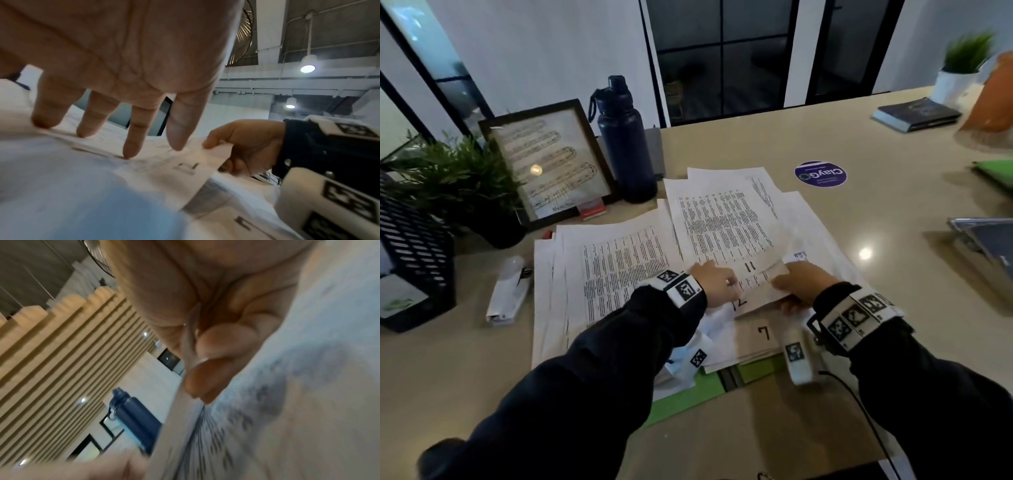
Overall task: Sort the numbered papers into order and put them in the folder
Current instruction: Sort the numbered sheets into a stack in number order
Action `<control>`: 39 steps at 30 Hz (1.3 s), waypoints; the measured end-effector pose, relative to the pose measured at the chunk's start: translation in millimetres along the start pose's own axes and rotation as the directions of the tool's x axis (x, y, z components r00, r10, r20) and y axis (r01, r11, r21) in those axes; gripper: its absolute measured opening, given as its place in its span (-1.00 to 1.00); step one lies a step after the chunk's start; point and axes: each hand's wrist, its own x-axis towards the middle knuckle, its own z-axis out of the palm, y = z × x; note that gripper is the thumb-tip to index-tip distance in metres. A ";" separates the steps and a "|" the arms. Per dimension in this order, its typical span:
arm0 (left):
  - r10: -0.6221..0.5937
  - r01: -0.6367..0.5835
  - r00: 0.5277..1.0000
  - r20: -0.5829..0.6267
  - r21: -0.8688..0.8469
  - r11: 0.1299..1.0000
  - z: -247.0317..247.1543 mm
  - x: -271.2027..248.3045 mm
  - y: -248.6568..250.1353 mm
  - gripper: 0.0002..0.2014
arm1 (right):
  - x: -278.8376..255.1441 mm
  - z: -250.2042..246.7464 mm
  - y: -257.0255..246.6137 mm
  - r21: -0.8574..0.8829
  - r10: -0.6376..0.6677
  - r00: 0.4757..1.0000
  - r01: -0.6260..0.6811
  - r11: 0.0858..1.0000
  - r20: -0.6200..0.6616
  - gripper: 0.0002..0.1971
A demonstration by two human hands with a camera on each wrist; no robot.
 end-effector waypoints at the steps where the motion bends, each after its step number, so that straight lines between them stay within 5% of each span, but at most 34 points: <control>1: -0.012 0.012 1.000 0.000 0.004 1.000 2.2 0.5 -3.3 -0.53 | 0.8 -2.2 -2.0 0.038 -0.028 0.999 0.030 0.999 -0.045 -0.85; 5: 0.007 -0.009 1.000 -0.029 -0.063 0.998 7.7 -5.0 -18.8 -0.51 | -6.2 -32.6 -8.1 0.273 -0.138 0.928 0.241 0.931 -0.347 -0.84; 8: 0.039 -0.041 0.999 -0.036 -0.061 0.997 7.7 -8.3 -19.4 -0.52 | -26.9 -65.2 -20.2 0.131 -0.322 0.749 0.475 0.870 -0.579 -0.82; 10: 0.031 -0.033 0.998 -0.053 -0.041 0.999 8.6 -6.1 -18.4 -0.52 | -42.5 -81.9 -33.0 -0.079 -0.476 0.651 0.541 0.837 -0.591 -0.85; 14: 0.018 -0.037 0.994 -0.105 -0.177 0.984 8.8 -7.1 -18.2 -0.40 | -56.9 -95.5 -45.9 -0.282 -0.656 0.566 0.610 0.741 -0.499 -0.89; 17: 0.026 -0.178 0.937 -0.347 -0.414 0.892 0.1 -17.9 -13.9 -0.26 | -58.8 -89.2 -47.1 -0.185 -0.674 0.570 0.682 0.707 -0.470 -0.80; 19: 0.003 -0.315 0.882 -0.472 -0.582 0.750 -8.6 -23.1 -7.8 -0.19 | -59.5 -81.8 -45.3 -0.072 -0.659 0.604 0.710 0.700 -0.447 -0.82; 26: 0.053 -0.381 0.918 -0.393 -0.840 0.386 -35.6 -21.1 27.2 -0.13 | -59.0 -46.7 -42.6 0.225 -0.642 0.751 0.660 0.717 -0.155 -0.79; 29: 0.064 -0.338 0.940 -0.336 -0.885 0.321 -33.7 -28.3 34.5 -0.35 | -64.8 -41.1 -45.3 0.258 -0.684 0.719 0.689 0.677 -0.123 -0.77; 32: 0.090 -0.148 0.988 -0.128 -0.949 0.278 -22.6 -39.4 26.7 -0.13 | -70.2 -35.1 -54.2 0.378 -0.757 0.645 0.730 0.570 -0.105 -0.70; 36: 0.131 0.053 0.990 0.058 -0.998 0.043 -5.0 -50.6 -2.6 -0.07 | -79.1 -20.5 -81.5 0.702 -0.799 0.598 0.596 0.390 -0.064 -0.76; 39: 0.207 0.030 0.978 0.006 -0.993 -0.116 3.7 -69.7 -25.8 -0.25 | -77.1 -1.0 -108.2 0.836 -0.818 0.576 0.457 0.305 -0.016 -0.84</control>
